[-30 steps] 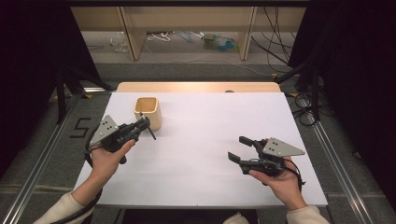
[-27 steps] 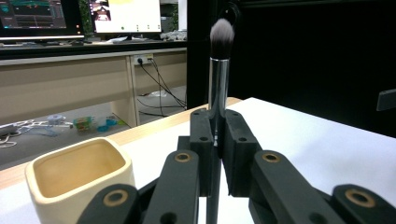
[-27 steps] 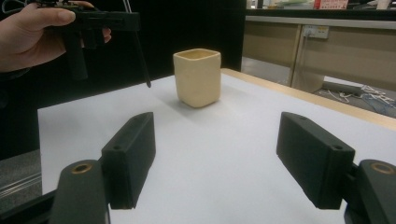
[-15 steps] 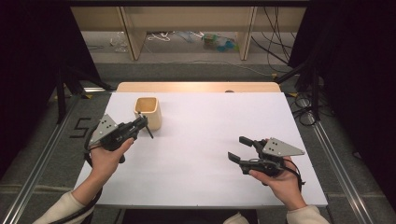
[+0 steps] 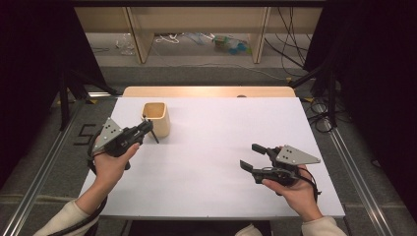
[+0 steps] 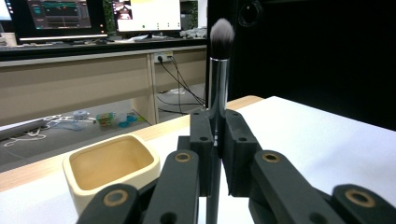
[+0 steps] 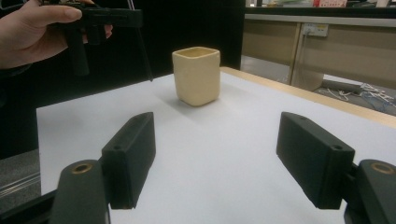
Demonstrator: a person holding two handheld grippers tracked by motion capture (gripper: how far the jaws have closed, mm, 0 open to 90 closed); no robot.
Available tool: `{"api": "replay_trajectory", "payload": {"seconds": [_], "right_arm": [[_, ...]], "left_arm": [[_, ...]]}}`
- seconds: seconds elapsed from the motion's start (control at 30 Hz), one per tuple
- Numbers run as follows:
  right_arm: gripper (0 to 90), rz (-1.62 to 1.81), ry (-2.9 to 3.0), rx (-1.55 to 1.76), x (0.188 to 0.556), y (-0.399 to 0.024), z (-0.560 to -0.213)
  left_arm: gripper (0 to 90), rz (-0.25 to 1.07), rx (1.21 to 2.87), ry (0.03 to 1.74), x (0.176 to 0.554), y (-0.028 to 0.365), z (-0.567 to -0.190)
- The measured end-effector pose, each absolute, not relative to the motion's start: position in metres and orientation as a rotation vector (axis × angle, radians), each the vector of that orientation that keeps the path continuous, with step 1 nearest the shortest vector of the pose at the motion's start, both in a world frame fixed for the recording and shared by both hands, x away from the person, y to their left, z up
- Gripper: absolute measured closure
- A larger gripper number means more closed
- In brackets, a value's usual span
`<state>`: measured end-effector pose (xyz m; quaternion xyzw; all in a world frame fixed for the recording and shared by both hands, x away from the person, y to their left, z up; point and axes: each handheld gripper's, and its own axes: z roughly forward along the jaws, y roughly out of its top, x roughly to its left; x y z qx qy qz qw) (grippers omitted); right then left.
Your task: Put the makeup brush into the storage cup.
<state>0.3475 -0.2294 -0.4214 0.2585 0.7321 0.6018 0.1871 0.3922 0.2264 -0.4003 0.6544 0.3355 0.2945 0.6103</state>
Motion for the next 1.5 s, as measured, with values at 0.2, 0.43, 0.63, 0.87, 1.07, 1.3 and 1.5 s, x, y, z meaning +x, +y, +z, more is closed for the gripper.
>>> {"api": "replay_trajectory", "payload": {"seconds": [0.2,0.43,0.63,0.87,1.07,1.3,1.5], "right_arm": [[29.6,1.697,2.055,0.722,0.348,-0.229,-0.421],[29.6,1.708,2.050,0.723,0.348,-0.229,-0.422],[29.6,1.709,2.075,0.755,0.347,-0.229,-0.422],[29.6,1.706,2.056,0.721,0.348,-0.229,-0.422],[29.6,1.717,2.049,0.724,0.349,-0.228,-0.423],[29.6,1.710,2.055,0.722,0.348,-0.228,-0.423],[29.5,1.705,2.063,0.721,0.348,-0.229,-0.423]], "left_arm": [[83.5,0.693,1.502,0.790,0.393,0.228,-0.399],[83.5,0.712,1.502,0.810,0.395,0.228,-0.399],[83.5,0.723,1.502,0.824,0.397,0.227,-0.399],[83.5,0.745,1.504,0.831,0.400,0.227,-0.397],[83.4,0.758,1.503,0.840,0.403,0.227,-0.397],[83.5,0.781,1.498,0.846,0.407,0.228,-0.396],[83.5,0.792,1.497,0.847,0.410,0.227,-0.395]]}}
